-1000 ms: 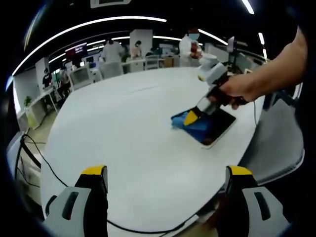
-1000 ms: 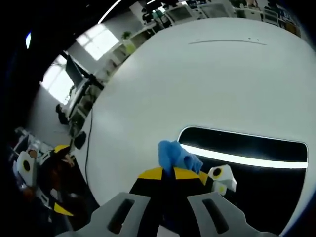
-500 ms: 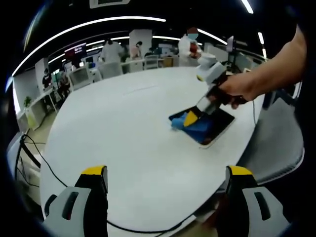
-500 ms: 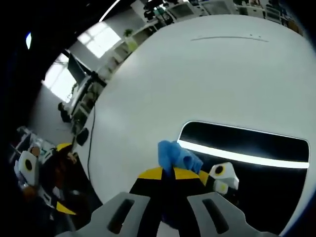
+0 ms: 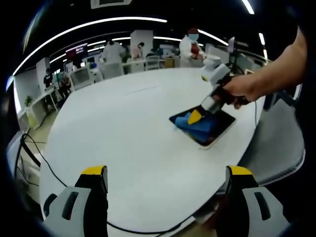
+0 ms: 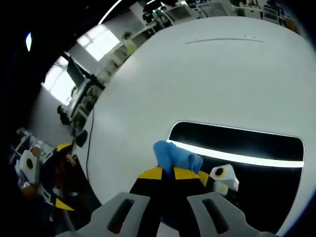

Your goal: Wipe the mirror surface with the cleaning cloth until all visible marks leave the cleaned area.

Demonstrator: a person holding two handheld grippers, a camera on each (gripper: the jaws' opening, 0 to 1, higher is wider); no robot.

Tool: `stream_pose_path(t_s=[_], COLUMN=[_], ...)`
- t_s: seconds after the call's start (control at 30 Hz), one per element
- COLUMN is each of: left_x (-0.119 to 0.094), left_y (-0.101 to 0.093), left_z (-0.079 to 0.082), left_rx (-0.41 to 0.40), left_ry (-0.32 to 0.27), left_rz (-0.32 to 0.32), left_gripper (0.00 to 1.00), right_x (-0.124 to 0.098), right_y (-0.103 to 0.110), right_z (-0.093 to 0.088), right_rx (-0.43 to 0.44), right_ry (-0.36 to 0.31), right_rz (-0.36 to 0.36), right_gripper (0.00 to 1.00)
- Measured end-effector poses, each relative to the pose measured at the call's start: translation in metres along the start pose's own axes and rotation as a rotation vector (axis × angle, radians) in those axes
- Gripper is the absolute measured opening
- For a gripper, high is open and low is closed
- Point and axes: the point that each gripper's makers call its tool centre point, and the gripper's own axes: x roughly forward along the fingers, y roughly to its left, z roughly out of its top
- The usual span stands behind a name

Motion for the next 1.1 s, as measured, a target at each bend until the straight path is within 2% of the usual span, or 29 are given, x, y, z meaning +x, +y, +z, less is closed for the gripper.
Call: stream_pose_path(t_s=[0.37,0.77,1.1], left_x=[0.001,0.007,0.012], left_y=[-0.001,-0.005,-0.007], left_z=[0.001,0.01,0.014], left_rx=[0.002,0.028,0.043], left_ry=[0.001,-0.002,-0.003], left_rz=[0.001,-0.016,-0.027], left_gripper=[0.99,0.99,0.99], right_x=[-0.019,-0.037,-0.06], right_y=[-0.044,-0.068,-0.101], right_z=[-0.001,-0.008,-0.013], right_rx=[0.086,0.081,0.111], right_ry=[-0.035,-0.055,-0.083], right_rz=[-0.041,-0.07,-0.101], right_gripper=[0.01,0.01,0.01])
